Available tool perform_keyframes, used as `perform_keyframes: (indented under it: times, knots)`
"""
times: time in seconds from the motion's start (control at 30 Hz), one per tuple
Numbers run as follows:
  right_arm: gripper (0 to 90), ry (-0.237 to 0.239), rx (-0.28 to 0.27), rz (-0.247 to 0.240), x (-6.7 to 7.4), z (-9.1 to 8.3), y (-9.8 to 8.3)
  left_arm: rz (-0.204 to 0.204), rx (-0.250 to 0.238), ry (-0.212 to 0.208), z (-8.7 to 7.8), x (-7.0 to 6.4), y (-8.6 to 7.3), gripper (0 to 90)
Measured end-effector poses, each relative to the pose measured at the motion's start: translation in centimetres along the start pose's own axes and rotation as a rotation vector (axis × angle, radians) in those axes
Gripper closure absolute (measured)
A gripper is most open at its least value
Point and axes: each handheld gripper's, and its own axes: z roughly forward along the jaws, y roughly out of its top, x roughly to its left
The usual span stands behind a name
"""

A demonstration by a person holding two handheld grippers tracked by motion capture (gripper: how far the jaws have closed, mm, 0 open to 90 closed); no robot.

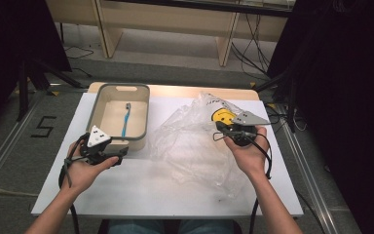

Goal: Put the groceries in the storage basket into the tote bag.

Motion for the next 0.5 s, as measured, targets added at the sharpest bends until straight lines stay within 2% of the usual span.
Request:
perform_keyframes:
  times: [0.27, 0.5]
  knots:
    - [90.0, 0.002, 0.007, -0.002, 0.1, 0.1, 0.0, -0.023, 0.004, 0.021, 0.2, 1.1, 0.9, 32.1]
    - [90.0, 0.006, 0.008, -0.001, 0.2, 0.1, 0.0, -0.012, 0.03, 0.026, 1.1, 1.5, 2.4, 32.0]
